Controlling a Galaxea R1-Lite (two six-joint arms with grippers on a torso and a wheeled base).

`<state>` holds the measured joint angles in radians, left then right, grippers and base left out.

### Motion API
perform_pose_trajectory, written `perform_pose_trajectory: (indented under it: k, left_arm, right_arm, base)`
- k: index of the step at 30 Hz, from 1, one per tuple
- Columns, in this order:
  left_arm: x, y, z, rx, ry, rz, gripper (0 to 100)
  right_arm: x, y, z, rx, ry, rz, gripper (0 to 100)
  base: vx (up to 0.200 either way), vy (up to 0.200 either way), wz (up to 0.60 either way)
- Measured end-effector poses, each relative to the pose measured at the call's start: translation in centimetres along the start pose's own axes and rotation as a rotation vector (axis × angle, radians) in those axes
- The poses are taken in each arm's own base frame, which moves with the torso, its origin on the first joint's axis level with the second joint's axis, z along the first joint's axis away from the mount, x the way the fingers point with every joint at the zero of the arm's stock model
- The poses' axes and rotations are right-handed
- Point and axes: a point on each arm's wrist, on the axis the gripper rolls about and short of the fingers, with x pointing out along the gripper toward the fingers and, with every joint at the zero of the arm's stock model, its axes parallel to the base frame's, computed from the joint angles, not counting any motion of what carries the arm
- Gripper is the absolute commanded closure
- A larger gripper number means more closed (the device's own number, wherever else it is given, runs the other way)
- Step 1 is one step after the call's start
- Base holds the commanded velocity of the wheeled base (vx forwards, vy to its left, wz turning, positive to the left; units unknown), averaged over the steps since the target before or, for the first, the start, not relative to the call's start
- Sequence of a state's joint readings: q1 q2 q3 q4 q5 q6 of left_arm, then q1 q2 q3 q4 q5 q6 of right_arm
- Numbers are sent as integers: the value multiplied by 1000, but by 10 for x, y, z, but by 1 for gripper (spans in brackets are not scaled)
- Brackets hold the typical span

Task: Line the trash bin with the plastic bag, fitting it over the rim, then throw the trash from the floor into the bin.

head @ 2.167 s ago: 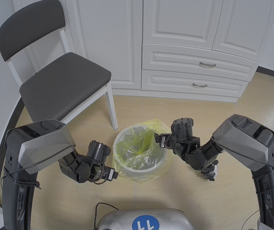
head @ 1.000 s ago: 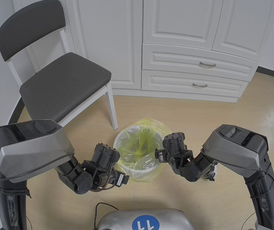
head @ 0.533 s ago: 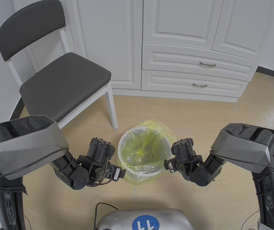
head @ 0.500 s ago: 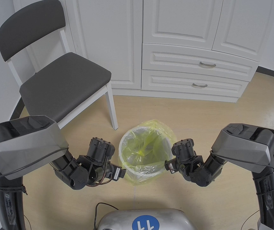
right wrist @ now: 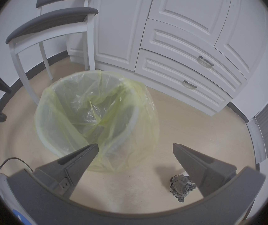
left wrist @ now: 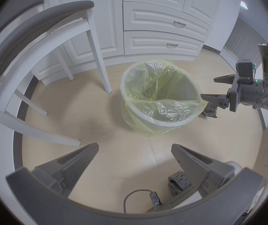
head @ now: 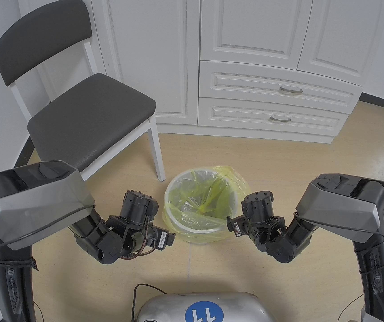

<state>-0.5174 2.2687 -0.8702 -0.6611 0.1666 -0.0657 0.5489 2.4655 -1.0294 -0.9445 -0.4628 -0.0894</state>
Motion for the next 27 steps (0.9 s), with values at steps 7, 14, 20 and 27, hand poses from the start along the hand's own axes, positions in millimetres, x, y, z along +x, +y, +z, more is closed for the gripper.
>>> perform_pose_trajectory:
  k: [7, 14, 20, 27]
  left_arm:
    - [1, 1, 1, -4, -6, 3, 0]
    - [1, 3, 1, -9, -15, 9, 0]
    - [3, 5, 1, -13, -16, 13, 0]
    - [5, 6, 2, -17, -18, 15, 0]
  right_arm:
    - [-9, -3, 0, -13, 10, 4, 0]
    - [-20, 0, -23, -141, 83, 58, 0]
    - [-14, 5, -29, -151, 101, 85, 0]
    - [13, 0, -31, -109, 114, 52, 0]
  base:
    - [0, 0, 0]
    - [0, 0, 0]
    - [0, 0, 0]
    - [0, 0, 0]
